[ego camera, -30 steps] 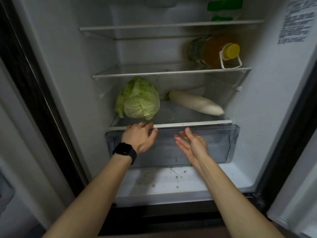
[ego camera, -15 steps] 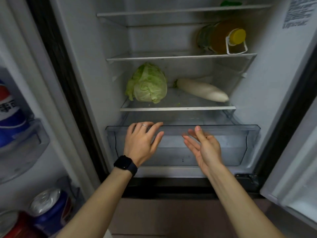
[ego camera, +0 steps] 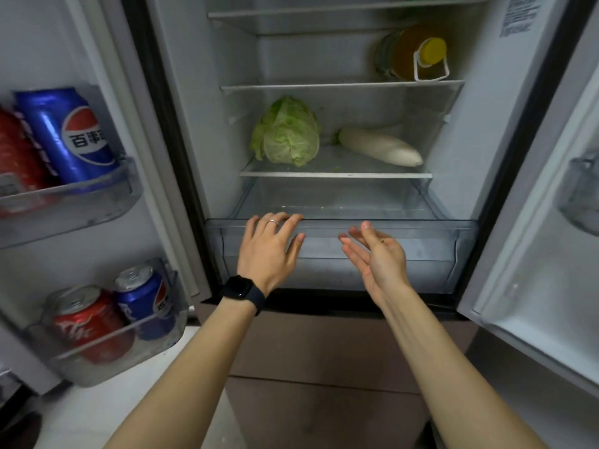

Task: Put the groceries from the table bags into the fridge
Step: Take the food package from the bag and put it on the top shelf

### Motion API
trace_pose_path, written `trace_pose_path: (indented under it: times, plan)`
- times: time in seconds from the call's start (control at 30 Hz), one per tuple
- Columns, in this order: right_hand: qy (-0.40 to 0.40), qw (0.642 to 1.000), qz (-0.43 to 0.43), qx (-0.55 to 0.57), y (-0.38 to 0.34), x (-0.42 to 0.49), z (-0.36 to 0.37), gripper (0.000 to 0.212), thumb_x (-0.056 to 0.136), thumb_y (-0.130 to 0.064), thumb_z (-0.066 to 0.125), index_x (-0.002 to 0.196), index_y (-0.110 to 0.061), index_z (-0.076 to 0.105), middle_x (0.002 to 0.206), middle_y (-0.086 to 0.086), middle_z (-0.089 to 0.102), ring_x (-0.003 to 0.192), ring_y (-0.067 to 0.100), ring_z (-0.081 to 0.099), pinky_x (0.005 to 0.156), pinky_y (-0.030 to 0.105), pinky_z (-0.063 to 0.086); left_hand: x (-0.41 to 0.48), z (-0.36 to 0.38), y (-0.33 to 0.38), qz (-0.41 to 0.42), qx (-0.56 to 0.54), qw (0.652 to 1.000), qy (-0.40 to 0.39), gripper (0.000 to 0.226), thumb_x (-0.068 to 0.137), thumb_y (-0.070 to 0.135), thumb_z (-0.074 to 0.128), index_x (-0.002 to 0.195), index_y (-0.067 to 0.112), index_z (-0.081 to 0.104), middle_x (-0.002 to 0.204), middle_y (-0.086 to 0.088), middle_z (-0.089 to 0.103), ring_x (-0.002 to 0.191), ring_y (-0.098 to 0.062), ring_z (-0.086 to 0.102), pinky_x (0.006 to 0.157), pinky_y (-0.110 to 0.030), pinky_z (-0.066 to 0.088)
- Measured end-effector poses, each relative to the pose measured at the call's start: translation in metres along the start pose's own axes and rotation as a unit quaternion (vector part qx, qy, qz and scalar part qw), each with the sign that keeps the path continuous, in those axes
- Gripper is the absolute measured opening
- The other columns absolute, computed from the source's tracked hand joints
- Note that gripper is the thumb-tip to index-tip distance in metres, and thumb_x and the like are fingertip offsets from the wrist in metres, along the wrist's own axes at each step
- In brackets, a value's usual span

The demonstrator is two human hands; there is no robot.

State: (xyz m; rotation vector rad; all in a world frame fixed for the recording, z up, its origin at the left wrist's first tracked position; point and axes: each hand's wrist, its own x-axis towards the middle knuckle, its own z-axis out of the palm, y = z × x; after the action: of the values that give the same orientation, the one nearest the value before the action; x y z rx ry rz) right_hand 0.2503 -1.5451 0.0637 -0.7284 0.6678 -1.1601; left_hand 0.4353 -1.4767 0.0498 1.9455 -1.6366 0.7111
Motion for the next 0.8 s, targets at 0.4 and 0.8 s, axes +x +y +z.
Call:
trace_pose_path:
  times: [0.4,0.8]
  plan:
    - [-0.044,0.956,0.041,-0.288,-0.004,-0.014,-0.031,0.018,0.103,-0.031,0.054,0.107,-0.017,0.065,0.111,0.001,0.074,0.094,0.019,0.072,0.083,0.037,0.055,-0.029,-0.024,0.026,-0.085,0.001,0.989,-0.121,0.085,0.093,0.033,0.053,0.158,0.032,-0.002,0.166,0.002,-0.009,0.152,-0.019,-0.012,0.122,-0.055,0.002]
    - [-0.281,0.772,-0.147,-0.551,0.109,-0.164,-0.028,0.021,0.100,-0.029,0.057,0.113,-0.038,0.070,0.115,-0.023,0.065,0.108,-0.004,0.058,0.093,0.018,0.042,-0.263,-0.090,-0.019,-0.275,-0.035,0.947,-0.163,0.068,0.091,0.037,0.054,0.153,0.034,0.027,0.160,0.001,0.029,0.148,-0.019,0.021,0.121,-0.048,0.020]
